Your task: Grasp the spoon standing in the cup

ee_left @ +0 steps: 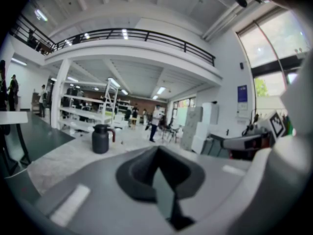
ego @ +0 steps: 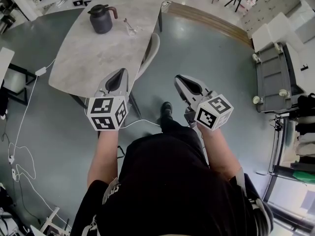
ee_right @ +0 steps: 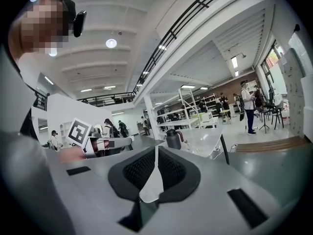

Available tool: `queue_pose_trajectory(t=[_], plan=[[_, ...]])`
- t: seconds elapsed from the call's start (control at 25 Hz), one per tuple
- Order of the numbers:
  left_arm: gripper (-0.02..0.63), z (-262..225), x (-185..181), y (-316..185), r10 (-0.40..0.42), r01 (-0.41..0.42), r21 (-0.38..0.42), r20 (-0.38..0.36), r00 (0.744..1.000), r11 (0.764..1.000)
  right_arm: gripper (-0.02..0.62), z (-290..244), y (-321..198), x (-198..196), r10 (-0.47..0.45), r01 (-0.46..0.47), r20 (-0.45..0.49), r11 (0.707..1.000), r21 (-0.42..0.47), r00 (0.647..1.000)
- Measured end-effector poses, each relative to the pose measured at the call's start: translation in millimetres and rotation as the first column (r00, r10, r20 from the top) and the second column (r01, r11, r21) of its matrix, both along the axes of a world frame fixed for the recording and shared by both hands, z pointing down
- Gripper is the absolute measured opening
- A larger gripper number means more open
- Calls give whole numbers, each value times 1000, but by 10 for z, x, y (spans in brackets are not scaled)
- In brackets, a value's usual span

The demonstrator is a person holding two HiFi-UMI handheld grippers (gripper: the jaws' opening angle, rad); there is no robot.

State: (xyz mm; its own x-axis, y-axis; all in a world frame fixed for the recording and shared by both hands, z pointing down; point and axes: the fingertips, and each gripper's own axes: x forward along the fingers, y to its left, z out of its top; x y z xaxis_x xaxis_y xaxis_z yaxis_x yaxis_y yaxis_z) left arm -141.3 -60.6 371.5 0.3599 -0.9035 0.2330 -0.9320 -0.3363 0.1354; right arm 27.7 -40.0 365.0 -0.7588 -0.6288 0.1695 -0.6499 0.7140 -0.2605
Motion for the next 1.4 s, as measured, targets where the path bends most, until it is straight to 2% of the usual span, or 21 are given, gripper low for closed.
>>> queue_pose_trajectory(t=[0.4,0.72,0.88,1.08,1.4], plan=[[9,199,2,-867,-55,56,-41,14,998,998,12,246,-984,-10,-74,75,30,996,-44,997],[9,165,249,-2045,-139,144,-73,64,988,987,12,301,-2319,311,-148,152,46,985,-79,988],[9,115,348,-2513,-201,206,-69,74,977,976,12,313,-2851,350,-230,233,40,969,-81,972],[9,220,445,-2741,-231,238,-91,79,970,967,12,376,-3113,266,-301,304,43,948,-93,953],[9,273,303,-2913,-279,284,-104,61,958,953,12,520,-3221,160,-352,354,37,925,-136,935]])
